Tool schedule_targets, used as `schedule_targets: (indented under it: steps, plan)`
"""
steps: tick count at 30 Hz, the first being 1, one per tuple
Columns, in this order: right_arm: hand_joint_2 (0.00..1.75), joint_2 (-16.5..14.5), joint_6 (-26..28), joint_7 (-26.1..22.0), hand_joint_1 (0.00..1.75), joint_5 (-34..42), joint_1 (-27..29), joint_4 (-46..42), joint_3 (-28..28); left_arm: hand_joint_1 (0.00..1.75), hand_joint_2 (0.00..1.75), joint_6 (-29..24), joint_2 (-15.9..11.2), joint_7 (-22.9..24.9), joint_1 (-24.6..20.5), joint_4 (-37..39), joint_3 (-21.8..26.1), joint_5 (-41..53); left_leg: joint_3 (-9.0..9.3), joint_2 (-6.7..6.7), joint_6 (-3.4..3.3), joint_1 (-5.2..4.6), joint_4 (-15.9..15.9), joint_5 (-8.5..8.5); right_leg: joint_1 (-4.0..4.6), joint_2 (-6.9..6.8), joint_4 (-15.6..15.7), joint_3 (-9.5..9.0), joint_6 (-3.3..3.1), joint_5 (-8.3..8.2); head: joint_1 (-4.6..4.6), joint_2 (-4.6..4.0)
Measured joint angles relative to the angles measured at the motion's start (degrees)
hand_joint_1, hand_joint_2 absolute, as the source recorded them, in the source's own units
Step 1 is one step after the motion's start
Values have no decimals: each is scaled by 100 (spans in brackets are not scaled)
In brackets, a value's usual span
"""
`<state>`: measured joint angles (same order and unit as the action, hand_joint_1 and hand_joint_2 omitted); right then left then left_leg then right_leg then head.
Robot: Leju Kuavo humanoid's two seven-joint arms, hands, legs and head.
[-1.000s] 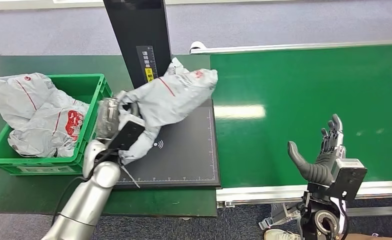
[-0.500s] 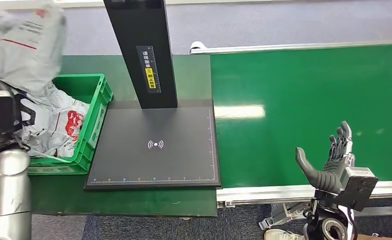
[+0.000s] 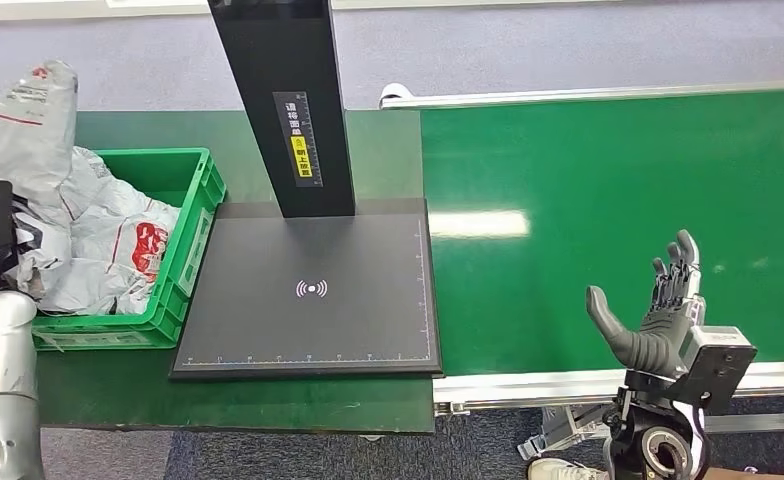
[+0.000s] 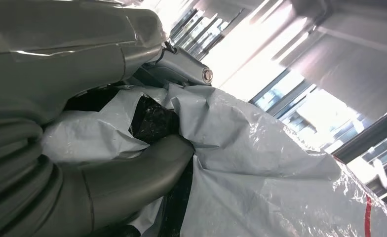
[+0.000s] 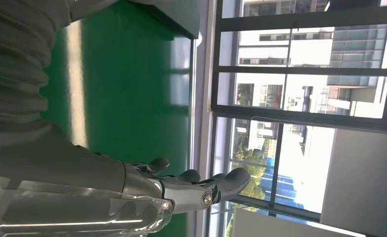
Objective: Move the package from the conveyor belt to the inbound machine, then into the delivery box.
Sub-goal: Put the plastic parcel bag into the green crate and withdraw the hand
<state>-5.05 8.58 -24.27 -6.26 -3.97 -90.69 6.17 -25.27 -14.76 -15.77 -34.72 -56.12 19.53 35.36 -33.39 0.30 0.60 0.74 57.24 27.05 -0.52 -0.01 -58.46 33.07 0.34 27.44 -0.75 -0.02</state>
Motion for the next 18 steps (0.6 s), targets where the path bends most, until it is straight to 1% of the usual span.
schedule_targets:
  steps: [2,5,8,10,12,15,18]
  plan:
    - [175,1,-7,4,0,7,-40,13,-41,175,175,-16,4,-20,-132,345,-10,74,0,2,0,0,1,0,0,1,0,1,0,0,0,1]
    - [175,4,-12,8,0,12,-66,26,-74,175,175,-30,9,-32,-243,657,-24,140,-1,1,0,-1,1,1,-1,1,1,3,1,0,1,1]
    - [175,7,-22,10,0,39,-113,59,-126,175,175,-215,54,32,-329,975,-126,488,-1,-1,0,-1,1,2,-1,0,2,4,1,1,1,1]
    - [175,7,-29,13,0,66,-189,99,-187,175,175,-418,144,98,-385,1273,-254,795,-1,-2,0,-2,1,2,-2,0,2,3,1,0,1,0]
    - [175,7,-36,20,0,87,-295,152,-274,175,175,-509,279,149,-441,1633,-370,966,1,-2,0,-2,1,1,-2,0,2,0,0,-1,1,0]
    - [175,7,-35,50,0,111,-434,237,-405,175,175,-479,487,172,-521,2148,-487,1029,5,-2,0,-2,1,0,-2,0,2,-4,-1,-3,1,1]
    - [175,7,-26,62,0,126,-530,314,-485,175,175,-430,624,172,-601,2494,-551,1045,7,-4,-1,-2,2,0,-2,-2,1,-8,-1,-3,1,1]
